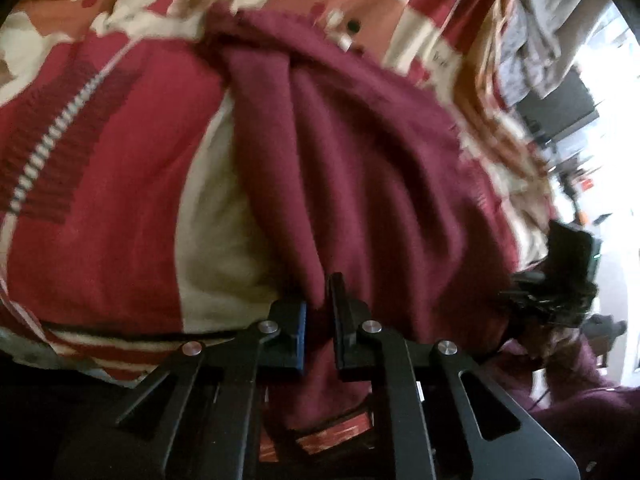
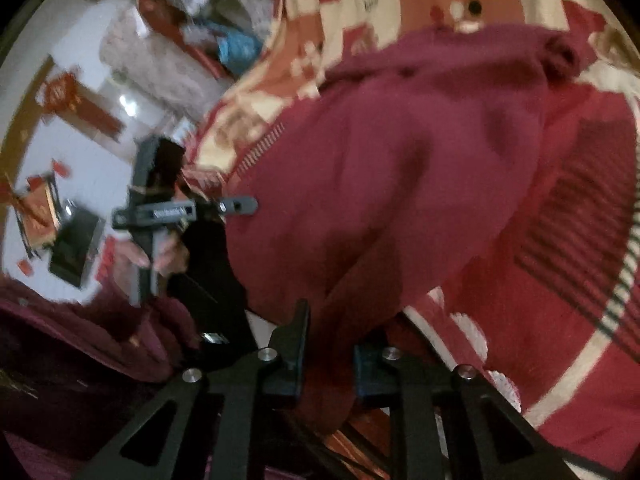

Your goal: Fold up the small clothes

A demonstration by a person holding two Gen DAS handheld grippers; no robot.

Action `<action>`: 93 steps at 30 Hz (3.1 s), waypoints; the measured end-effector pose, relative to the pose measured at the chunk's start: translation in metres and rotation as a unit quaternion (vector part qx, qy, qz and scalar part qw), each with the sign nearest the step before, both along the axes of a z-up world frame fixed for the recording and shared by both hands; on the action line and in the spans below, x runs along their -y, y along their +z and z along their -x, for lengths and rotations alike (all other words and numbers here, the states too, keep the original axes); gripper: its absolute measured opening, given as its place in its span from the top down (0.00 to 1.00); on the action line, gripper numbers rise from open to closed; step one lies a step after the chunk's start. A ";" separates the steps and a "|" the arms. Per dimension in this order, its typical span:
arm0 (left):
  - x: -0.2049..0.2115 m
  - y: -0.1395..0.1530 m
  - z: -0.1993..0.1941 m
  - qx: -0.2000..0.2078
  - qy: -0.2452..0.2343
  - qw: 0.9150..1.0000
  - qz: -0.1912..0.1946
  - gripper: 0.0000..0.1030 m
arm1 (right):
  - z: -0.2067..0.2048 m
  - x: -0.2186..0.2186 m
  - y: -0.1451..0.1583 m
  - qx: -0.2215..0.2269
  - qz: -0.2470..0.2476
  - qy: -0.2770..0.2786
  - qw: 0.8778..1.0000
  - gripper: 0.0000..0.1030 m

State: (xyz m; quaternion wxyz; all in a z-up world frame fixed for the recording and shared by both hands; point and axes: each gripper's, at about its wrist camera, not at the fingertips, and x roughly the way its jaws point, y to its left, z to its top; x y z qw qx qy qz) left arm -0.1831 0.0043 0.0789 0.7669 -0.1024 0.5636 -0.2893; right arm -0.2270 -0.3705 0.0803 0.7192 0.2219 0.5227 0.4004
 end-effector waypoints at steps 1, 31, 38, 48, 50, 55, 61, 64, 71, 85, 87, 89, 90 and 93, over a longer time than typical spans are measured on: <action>-0.004 0.011 -0.004 0.010 0.002 1.000 0.018 0.93 | -0.001 0.003 0.007 0.006 -0.016 -0.010 1.000 0.84; -0.002 0.038 -0.232 0.061 0.123 0.987 0.086 0.41 | -0.196 0.094 0.040 0.063 0.035 -0.288 0.955 0.57; 0.044 0.005 -0.249 0.059 0.107 0.992 -0.012 0.39 | -0.240 0.046 0.005 0.056 0.156 -0.238 0.957 0.58; 0.049 -0.017 -0.286 0.056 0.108 0.990 -0.074 0.40 | -0.264 0.073 -0.016 0.043 0.221 -0.280 0.933 0.57; 0.056 -0.009 -0.284 0.068 0.085 0.991 -0.078 0.37 | -0.250 0.079 -0.006 0.054 0.220 -0.277 0.934 0.52; 0.081 -0.028 -0.298 0.034 0.058 0.991 -0.112 0.29 | -0.252 0.070 -0.011 0.058 0.235 -0.248 0.938 0.38; 0.088 -0.028 -0.296 0.041 0.036 0.993 -0.108 0.76 | -0.270 0.051 -0.020 0.057 0.234 -0.224 0.944 0.92; 0.078 -0.005 -0.301 0.093 0.053 0.988 -0.109 0.95 | -0.269 0.056 0.003 0.108 0.240 -0.240 0.935 0.94; 0.065 -0.038 -0.334 0.044 0.107 0.984 -0.134 0.95 | -0.306 0.060 -0.045 0.056 0.299 -0.267 0.914 0.94; 0.018 0.009 -0.222 0.030 0.063 0.997 0.029 0.29 | -0.179 0.065 0.020 0.055 0.186 -0.215 0.957 0.55; 0.020 0.002 -0.203 0.013 0.053 0.998 0.037 0.29 | -0.171 0.051 0.007 0.046 0.186 -0.197 0.961 0.55; 0.022 -0.004 -0.186 0.000 0.049 0.998 0.038 0.29 | -0.166 0.040 -0.003 0.049 0.188 -0.188 0.963 0.59; 0.024 -0.007 -0.181 -0.003 0.043 0.998 0.040 0.29 | -0.165 0.035 -0.005 0.058 0.187 -0.192 0.962 0.68; 0.026 -0.014 -0.172 0.004 0.032 0.999 0.038 0.30 | -0.162 0.030 -0.010 0.076 0.208 -0.197 0.955 0.86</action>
